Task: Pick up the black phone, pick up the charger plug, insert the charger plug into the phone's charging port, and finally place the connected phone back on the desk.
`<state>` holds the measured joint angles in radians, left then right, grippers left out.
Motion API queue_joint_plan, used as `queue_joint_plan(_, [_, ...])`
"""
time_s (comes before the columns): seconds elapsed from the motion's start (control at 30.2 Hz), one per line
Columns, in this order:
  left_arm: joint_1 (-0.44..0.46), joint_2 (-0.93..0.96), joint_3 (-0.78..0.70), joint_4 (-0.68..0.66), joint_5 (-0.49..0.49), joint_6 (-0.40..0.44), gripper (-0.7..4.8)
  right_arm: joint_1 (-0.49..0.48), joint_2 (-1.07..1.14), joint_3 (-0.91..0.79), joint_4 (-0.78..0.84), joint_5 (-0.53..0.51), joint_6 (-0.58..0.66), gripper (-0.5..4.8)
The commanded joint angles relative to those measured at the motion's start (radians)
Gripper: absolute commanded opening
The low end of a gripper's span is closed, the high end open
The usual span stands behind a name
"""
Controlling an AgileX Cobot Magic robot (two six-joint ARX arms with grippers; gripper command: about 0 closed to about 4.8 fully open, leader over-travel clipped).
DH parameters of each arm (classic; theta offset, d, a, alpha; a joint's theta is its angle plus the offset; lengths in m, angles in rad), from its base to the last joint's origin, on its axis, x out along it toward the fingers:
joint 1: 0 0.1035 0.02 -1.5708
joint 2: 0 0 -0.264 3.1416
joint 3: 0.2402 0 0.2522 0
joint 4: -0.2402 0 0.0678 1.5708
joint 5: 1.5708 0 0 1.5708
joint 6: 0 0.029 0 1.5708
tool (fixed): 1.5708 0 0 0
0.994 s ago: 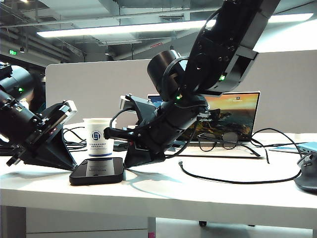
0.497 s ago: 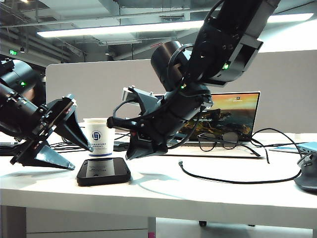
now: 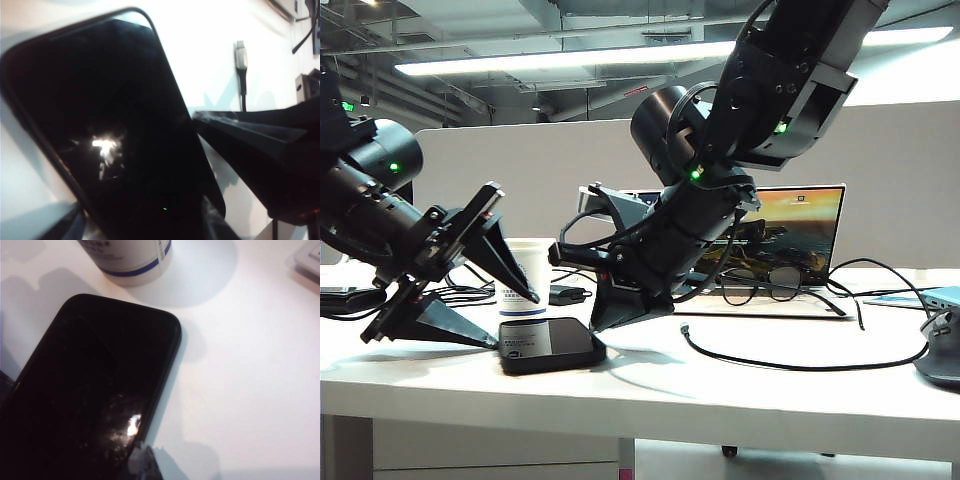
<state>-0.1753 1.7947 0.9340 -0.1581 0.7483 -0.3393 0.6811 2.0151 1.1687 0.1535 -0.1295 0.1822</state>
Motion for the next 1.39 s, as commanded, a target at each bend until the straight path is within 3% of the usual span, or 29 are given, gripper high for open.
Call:
queue_joint_plan(0.03, [-0.025, 0.009, -0.008, -0.043, -0.038, -0.014, 3.1, 0.003, -0.006, 0.006, -0.017, 0.001, -0.01, -0.06])
queue_joint_plan(0.13, [-0.027, 0.009, -0.008, -0.043, -0.037, -0.017, 3.1, 0.002, -0.007, 0.006, -0.031, 0.064, -0.023, -0.06])
queue_joint_plan(0.33, [-0.027, 0.009, -0.008, -0.043, -0.037, -0.017, 3.1, 0.0, 0.004, 0.006, -0.082, 0.071, -0.029, -0.06])
queue_joint_plan(0.7, [-0.029, 0.009, -0.008, -0.028, 0.003, -0.043, 3.09, 0.003, 0.038, 0.006, -0.079, -0.098, -0.029, -0.06])
queue_joint_plan(0.96, [-0.032, 0.009, -0.008, 0.067, 0.108, -0.043, 3.09, 0.003, 0.038, 0.01, -0.081, -0.101, -0.029, -0.06])
queue_joint_plan(1.19, [-0.032, 0.009, -0.008, 0.097, 0.052, -0.119, 3.09, 0.003, 0.038, 0.01, -0.077, -0.087, -0.029, -0.06])
queue_joint_plan(1.39, [-0.033, 0.009, -0.008, 0.102, 0.053, -0.126, 3.09, 0.004, 0.038, 0.01, -0.059, -0.138, -0.037, -0.06])
